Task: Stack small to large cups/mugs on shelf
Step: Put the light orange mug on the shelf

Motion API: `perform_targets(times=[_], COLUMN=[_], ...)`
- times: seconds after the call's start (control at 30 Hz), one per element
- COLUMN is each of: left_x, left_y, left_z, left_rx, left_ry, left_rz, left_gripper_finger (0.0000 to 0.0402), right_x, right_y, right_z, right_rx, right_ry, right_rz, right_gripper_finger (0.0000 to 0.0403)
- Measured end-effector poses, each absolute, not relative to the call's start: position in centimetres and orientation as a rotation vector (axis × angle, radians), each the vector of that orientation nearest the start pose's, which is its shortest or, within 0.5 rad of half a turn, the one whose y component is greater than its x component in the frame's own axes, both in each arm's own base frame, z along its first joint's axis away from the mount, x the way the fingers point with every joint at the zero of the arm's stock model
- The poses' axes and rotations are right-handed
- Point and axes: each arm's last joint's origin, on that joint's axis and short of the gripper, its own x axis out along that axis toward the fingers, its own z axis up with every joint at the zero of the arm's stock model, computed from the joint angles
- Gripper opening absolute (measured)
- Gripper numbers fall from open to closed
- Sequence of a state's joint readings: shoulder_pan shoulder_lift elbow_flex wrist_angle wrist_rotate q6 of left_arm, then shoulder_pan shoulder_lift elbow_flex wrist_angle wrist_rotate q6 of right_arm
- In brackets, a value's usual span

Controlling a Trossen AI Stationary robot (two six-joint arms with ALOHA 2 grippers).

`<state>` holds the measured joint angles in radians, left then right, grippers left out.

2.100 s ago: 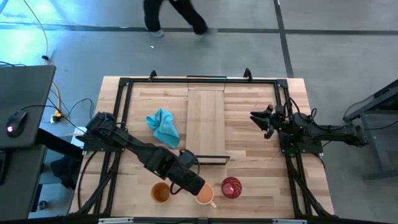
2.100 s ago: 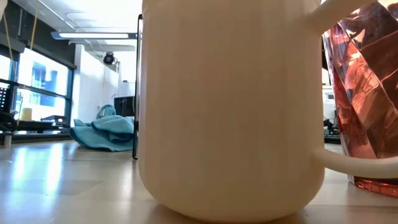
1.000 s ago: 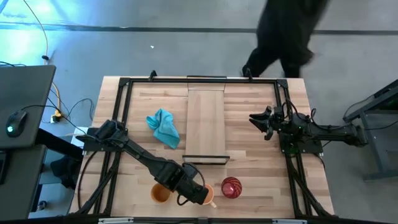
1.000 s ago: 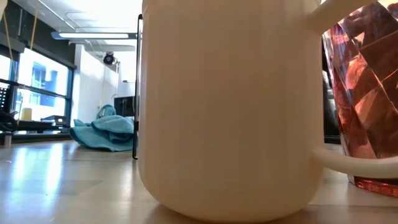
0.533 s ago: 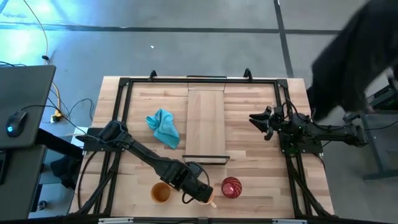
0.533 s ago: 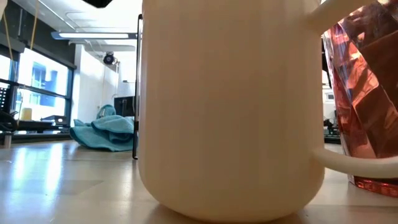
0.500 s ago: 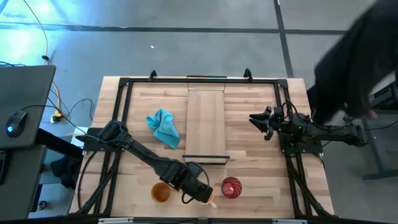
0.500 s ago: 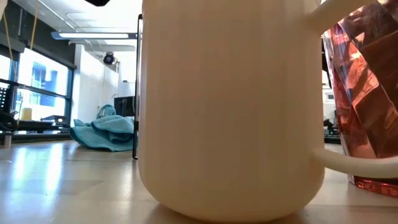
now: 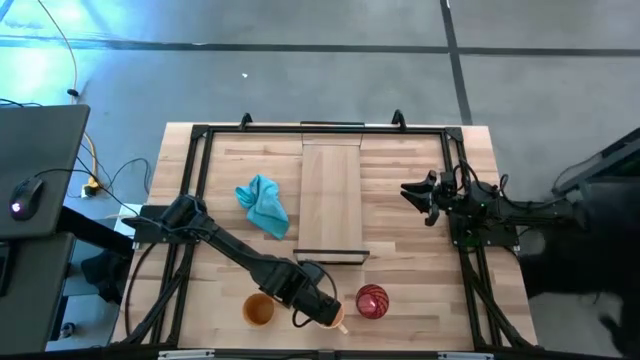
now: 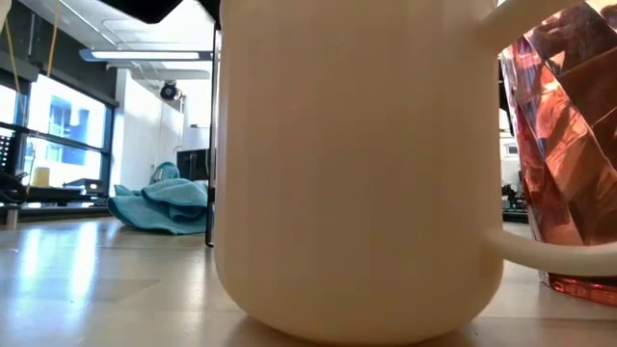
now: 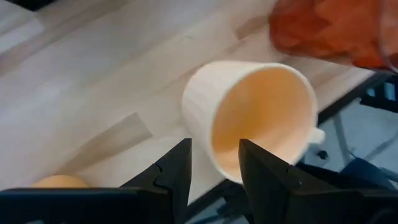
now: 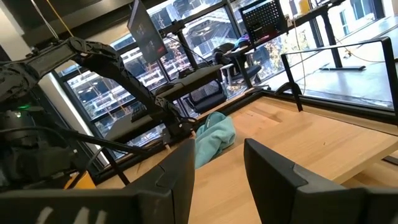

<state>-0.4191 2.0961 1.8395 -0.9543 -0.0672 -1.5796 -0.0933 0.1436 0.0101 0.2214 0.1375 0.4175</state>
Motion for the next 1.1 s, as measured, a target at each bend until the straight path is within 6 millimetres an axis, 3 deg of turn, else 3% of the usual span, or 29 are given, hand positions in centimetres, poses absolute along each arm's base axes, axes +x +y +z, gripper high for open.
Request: perform_targets(times=[0.13,1.1], left_x=[40.5,40.6], left_y=[-17.9,-17.6], left_z=[22.7,22.4], left_rx=[-1.076,-0.977], left_ry=[1.125,1.094], left_rz=[0.658,0.666], left_gripper_finger=[0.0122,0.0122], right_x=[10.5,10.5], right_y=[-1.4,-1.3], right_z=[17.6,17.5], right_rx=[0.417,0.42], right_ry=[-0.132,-0.116], right_rz=[-0.21,-0.198], right_gripper_finger=[0.013,0.013])
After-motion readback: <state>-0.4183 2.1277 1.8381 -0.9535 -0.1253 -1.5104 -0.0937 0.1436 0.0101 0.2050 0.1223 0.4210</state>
